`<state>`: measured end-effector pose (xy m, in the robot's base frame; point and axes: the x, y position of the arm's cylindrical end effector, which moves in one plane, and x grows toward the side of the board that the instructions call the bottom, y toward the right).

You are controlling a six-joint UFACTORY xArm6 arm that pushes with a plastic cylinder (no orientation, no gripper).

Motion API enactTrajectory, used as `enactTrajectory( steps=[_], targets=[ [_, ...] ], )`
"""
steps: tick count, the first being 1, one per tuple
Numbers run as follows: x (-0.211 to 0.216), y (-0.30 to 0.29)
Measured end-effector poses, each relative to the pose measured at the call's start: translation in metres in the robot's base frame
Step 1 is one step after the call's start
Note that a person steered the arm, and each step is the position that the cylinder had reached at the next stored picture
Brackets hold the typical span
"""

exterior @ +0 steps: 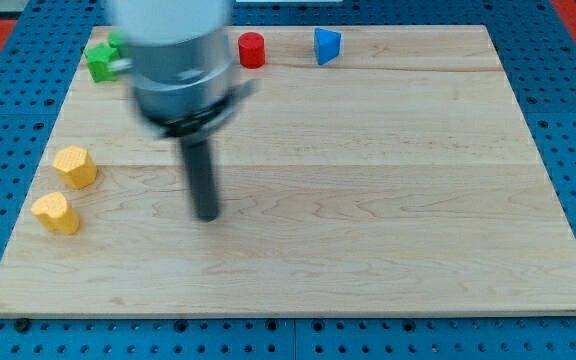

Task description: Move yellow heart to the right side of the yellow hexagon

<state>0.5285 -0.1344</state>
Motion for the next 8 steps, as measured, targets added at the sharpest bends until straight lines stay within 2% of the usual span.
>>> enactTrajectory(
  steps=[1, 2, 5, 6, 8],
  targets=[
    [0.028, -0.116],
    [0.029, -0.17],
    [-0.006, -0.122],
    [-0.017, -0.067],
    [-0.057, -0.063]
  ],
)
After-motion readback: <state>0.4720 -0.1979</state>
